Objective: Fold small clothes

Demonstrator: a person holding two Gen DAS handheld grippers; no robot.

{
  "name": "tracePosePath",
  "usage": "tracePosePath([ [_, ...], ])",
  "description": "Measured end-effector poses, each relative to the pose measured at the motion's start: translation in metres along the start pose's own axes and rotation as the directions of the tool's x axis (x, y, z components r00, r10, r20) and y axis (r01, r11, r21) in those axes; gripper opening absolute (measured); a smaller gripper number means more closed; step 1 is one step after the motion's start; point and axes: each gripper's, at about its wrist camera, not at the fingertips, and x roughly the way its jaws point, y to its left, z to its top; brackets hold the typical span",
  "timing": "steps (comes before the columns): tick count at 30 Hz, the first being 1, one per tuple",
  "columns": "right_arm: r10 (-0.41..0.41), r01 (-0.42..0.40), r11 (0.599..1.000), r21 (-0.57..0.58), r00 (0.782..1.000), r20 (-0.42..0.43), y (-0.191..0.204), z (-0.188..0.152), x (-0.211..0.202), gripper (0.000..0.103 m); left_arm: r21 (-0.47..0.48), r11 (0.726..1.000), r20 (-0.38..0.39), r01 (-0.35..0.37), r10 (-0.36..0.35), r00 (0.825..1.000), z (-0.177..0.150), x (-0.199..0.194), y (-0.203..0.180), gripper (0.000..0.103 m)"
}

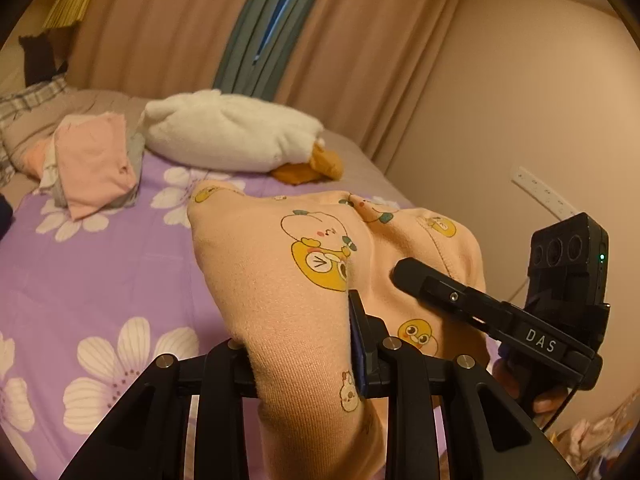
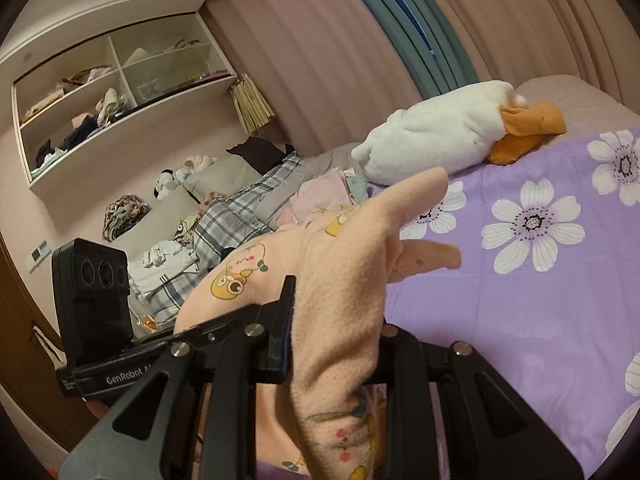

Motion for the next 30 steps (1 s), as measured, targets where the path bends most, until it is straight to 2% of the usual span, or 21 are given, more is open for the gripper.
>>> tracePosePath([
  [4,-0.005,0.006,0.999,0.033,1.0,-0.03,-0.008,-0.002,0.016,0.024,0.047,0.996,0.018,-0.077,0.076,0.997,0.0,0.006,-0.003,0.027],
  [8,-0.043,0.044,0.999,0.027,0.998,-0.038,-0.006,-0.004,0.025,0.025,0.062,0.993,0.005,-0.097,0.097,0.995,0.0,0.011,-0.002,0.027],
  [14,-0.049,0.051,0.998,0.04,0.998,-0.046,-0.012,-0.006,0.031,0.024,0.0,1.0,-0.034,-0.023,0.023,0.999,-0.001,0.025,0.02,0.026],
  [17,-0.057,0.062,0.996,0.067,0.996,-0.063,-0.021,-0.008,0.039,0.025,0.021,1.0,-0.048,-0.018,0.019,0.999,-0.002,0.033,0.02,0.027],
  [20,-0.073,0.078,0.995,0.065,0.995,-0.068,-0.027,-0.009,0.046,0.025,0.033,0.999,-0.042,0.024,-0.022,0.999,-0.006,0.045,0.028,0.026],
  [22,-0.081,0.086,0.994,0.063,0.994,-0.073,-0.036,-0.012,0.053,0.024,-0.025,0.998,-0.102,0.059,-0.061,0.993,-0.014,0.066,0.048,0.027],
  [23,-0.084,0.091,0.993,0.076,0.992,-0.09,-0.043,-0.015,0.059,0.024,-0.064,0.995,-0.133,0.072,-0.08,0.988,-0.018,0.076,0.057,0.027],
  [25,-0.091,0.114,0.983,0.141,0.983,-0.161,-0.067,-0.026,0.077,0.024,-0.182,0.979,-0.224,0.093,-0.133,0.965,-0.035,0.107,0.086,0.026],
  [26,-0.089,0.127,0.975,0.182,0.974,-0.207,-0.082,-0.037,0.089,0.023,-0.256,0.963,-0.287,0.082,-0.157,0.945,-0.051,0.127,0.104,0.026],
  [28,-0.099,0.177,0.954,0.242,0.947,-0.305,-0.109,-0.06,0.112,0.023,-0.319,0.947,-0.386,0.034,-0.163,0.908,-0.075,0.154,0.125,0.026],
  [29,-0.118,0.231,0.935,0.271,0.919,-0.376,-0.125,-0.076,0.126,0.023,-0.332,0.943,-0.452,-0.014,-0.146,0.88,-0.09,0.166,0.132,0.029],
  [30,-0.129,0.263,0.924,0.278,0.898,-0.421,-0.132,-0.087,0.135,0.023,-0.317,0.947,-0.492,-0.043,-0.126,0.862,-0.101,0.173,0.135,0.033],
])
